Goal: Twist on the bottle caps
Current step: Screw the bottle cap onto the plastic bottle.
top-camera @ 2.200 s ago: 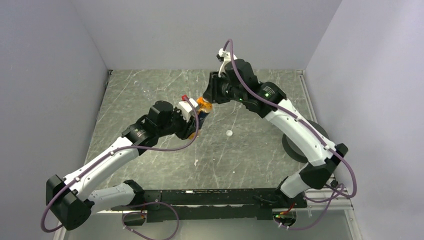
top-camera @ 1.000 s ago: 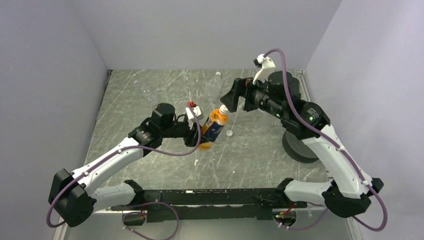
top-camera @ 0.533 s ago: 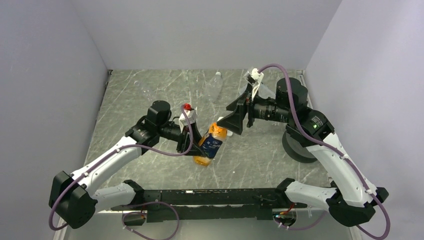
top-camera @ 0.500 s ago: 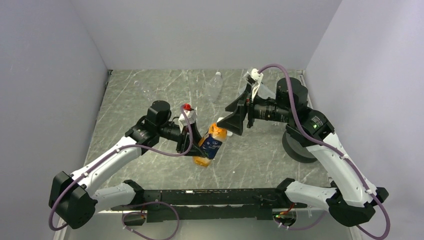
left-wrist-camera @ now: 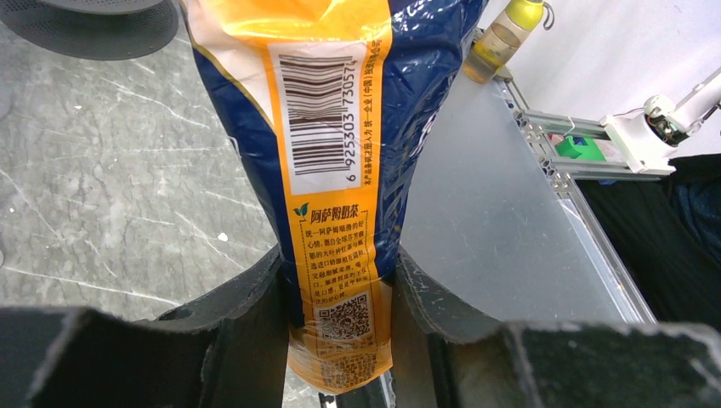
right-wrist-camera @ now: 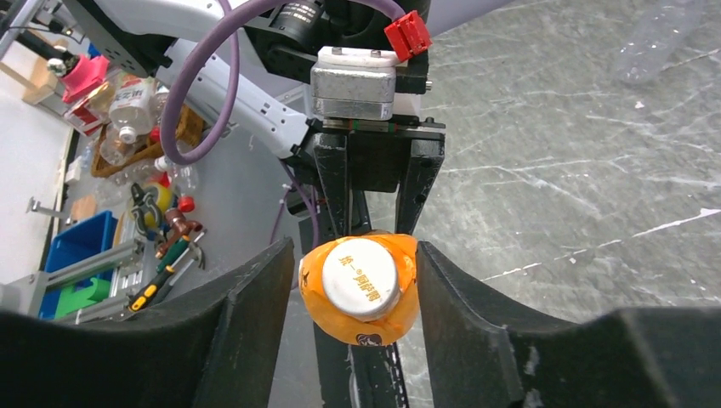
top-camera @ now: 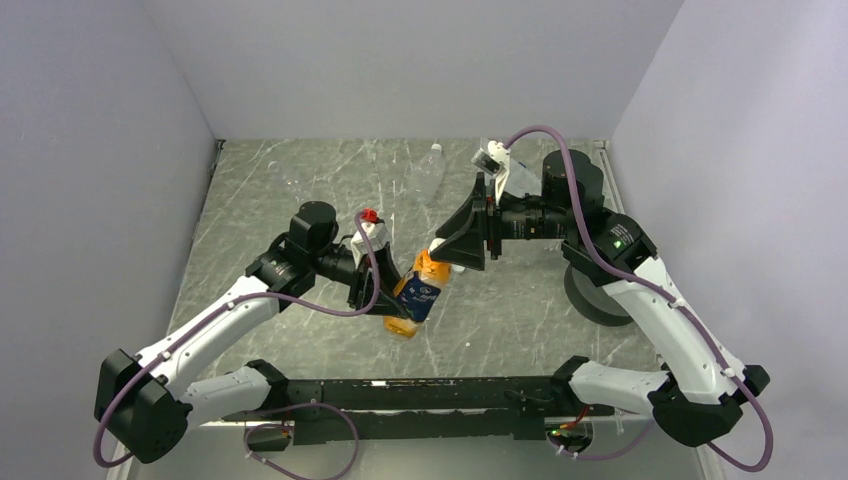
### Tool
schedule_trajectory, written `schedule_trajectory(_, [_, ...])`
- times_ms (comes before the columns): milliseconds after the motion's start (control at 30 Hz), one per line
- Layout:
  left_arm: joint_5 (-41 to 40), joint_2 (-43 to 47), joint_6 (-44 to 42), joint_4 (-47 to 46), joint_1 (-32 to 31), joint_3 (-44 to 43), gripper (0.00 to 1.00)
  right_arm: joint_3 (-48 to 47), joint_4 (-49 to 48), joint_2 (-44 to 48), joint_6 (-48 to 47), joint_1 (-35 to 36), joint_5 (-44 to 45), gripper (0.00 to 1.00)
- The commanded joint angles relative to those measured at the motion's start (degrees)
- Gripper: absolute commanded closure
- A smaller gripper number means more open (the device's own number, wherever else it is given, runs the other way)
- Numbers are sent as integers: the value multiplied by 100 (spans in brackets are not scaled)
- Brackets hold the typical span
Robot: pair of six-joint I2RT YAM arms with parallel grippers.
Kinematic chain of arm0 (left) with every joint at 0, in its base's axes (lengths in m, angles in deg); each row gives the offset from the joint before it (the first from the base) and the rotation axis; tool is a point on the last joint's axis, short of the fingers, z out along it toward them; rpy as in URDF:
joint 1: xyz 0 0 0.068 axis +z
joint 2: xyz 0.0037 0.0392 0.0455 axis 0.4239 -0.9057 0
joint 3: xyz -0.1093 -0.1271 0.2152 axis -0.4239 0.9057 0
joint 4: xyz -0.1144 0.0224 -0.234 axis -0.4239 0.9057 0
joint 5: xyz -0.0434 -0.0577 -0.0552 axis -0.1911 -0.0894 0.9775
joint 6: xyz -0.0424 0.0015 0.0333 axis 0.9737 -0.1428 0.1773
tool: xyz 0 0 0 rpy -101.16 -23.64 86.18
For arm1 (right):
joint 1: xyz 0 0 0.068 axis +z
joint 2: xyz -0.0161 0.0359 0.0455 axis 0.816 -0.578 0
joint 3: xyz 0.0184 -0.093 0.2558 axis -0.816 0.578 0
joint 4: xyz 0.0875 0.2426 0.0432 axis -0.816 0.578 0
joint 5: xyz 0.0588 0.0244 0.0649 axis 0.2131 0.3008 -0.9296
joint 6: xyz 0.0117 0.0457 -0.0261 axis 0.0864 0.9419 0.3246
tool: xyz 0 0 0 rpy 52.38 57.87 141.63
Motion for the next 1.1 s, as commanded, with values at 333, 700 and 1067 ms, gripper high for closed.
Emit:
schedule_trajectory(333, [-185,173,160,-285,20,-81,100,32,-211,-41,4,-47,-73,67])
schedule_trajectory(700, [-3636,311,-182,266,20,-645,100,-342,532,-758,856,-33,2461,99])
schedule_trajectory(1067, [-5866,-348,-99,-443,5,-984,100,-1388,1587,-2213,2554,676,5707,100])
